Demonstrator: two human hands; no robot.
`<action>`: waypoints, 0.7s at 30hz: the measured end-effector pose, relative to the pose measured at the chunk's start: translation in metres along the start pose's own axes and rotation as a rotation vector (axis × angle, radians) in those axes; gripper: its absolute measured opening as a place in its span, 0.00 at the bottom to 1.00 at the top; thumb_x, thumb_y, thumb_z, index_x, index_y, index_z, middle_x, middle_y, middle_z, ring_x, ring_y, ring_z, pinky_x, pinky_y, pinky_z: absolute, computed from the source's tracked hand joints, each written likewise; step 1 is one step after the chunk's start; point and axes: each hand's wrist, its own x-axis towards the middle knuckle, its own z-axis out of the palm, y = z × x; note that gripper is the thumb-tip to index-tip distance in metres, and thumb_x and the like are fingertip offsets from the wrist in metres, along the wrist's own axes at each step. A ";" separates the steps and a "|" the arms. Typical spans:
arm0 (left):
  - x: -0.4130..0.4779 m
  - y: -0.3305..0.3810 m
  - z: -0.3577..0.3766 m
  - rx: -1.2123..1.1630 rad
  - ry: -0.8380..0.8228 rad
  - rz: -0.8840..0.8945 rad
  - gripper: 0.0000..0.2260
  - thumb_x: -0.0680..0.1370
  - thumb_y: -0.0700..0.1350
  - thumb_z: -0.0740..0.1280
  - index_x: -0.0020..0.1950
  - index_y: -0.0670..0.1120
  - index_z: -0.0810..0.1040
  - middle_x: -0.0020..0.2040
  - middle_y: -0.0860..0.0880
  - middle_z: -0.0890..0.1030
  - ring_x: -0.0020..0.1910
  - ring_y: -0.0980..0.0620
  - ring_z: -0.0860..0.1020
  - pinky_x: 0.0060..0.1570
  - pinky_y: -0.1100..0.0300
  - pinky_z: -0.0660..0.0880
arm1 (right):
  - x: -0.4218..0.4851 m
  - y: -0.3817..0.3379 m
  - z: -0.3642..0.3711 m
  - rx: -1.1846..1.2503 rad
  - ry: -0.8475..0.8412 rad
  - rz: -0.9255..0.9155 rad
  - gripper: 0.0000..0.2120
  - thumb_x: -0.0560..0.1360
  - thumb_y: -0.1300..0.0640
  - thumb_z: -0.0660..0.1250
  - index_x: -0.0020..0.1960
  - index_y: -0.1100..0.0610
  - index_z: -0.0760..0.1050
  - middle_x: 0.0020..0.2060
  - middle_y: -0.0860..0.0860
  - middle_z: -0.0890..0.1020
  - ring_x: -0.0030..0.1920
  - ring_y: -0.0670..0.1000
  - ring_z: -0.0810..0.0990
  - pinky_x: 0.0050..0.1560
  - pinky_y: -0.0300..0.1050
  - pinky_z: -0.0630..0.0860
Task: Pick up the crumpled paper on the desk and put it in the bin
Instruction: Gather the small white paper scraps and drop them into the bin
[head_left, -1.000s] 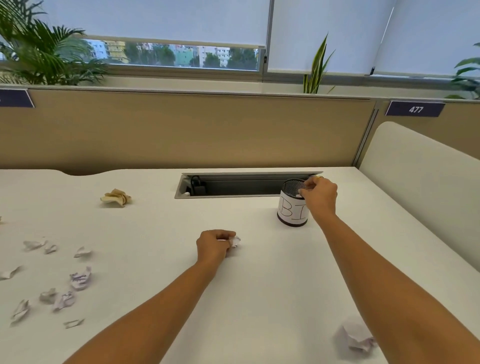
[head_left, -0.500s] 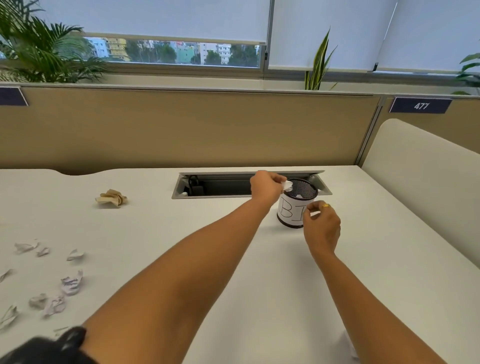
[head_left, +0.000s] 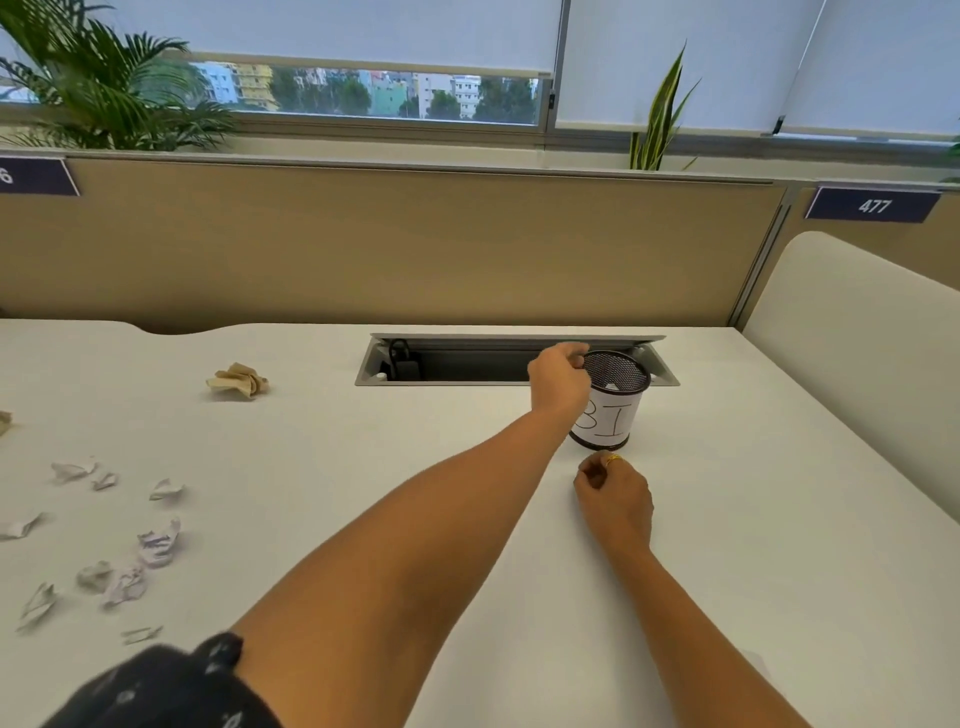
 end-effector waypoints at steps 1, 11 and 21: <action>-0.005 -0.005 -0.003 0.014 0.024 0.005 0.16 0.76 0.30 0.61 0.61 0.39 0.75 0.59 0.40 0.79 0.59 0.45 0.77 0.61 0.58 0.72 | -0.001 0.000 0.000 -0.008 -0.007 -0.003 0.04 0.73 0.62 0.64 0.46 0.57 0.76 0.37 0.49 0.77 0.40 0.50 0.74 0.42 0.40 0.67; -0.070 -0.102 -0.059 0.583 -0.135 0.048 0.16 0.79 0.41 0.58 0.66 0.45 0.72 0.69 0.47 0.71 0.69 0.49 0.67 0.70 0.56 0.60 | -0.030 -0.002 0.010 -0.304 -0.001 -0.293 0.09 0.74 0.63 0.62 0.52 0.65 0.77 0.49 0.59 0.79 0.51 0.60 0.75 0.49 0.52 0.74; -0.147 -0.143 -0.154 0.813 -0.035 0.163 0.15 0.79 0.46 0.57 0.65 0.50 0.72 0.70 0.51 0.69 0.71 0.54 0.65 0.72 0.54 0.55 | -0.110 -0.042 0.046 -0.199 -0.220 -0.468 0.15 0.76 0.66 0.58 0.61 0.65 0.74 0.59 0.58 0.77 0.62 0.58 0.71 0.64 0.48 0.69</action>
